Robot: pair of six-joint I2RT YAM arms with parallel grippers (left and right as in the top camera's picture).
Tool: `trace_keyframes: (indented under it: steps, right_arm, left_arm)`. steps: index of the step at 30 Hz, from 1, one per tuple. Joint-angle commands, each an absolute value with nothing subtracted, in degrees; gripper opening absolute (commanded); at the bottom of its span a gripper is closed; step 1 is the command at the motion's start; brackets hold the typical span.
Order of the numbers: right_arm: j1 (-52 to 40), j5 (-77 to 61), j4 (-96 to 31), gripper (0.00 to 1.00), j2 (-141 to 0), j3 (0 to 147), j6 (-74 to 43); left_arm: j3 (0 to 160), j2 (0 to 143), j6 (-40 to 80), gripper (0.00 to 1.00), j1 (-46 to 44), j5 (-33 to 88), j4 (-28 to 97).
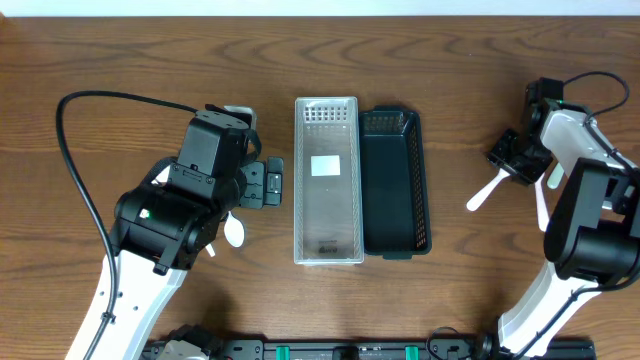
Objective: Pack container
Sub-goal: 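Grasp the white fork with the right gripper and lift it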
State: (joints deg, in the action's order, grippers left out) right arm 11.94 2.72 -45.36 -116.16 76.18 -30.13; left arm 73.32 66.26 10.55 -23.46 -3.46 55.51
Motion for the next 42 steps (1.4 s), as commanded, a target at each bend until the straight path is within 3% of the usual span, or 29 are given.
trace_keyframes:
  steps: [1, 8, 19, 30, 42]
  right_arm:
    - [12.4, 4.05, -44.4, 0.45, -118.26, 71.75, -29.93]
    - [12.4, 4.05, -42.59, 0.36, -118.26, 69.69, -29.93]
    - [12.36, 4.05, -41.82, 0.09, -118.24, 69.73, -29.93]
    - [8.84, 4.25, -51.16, 0.04, -110.43, 74.83, -28.21]
    - [-11.35, 1.83, -58.76, 0.04, -92.51, 87.81, -17.52]
  left_arm:
    - [74.22, 66.35, 11.09, 0.98, -23.55, -4.56, 55.68]
    - [74.24, 66.35, 11.11, 0.98, -23.55, -4.56, 55.68]
    - [74.24, 66.35, 11.09, 0.98, -23.55, -4.56, 56.38]
    - [74.04, 66.37, 11.05, 0.98, -23.53, -5.96, 56.77]
    - [73.52, 68.49, 11.09, 0.98, -23.38, -7.11, 58.5]
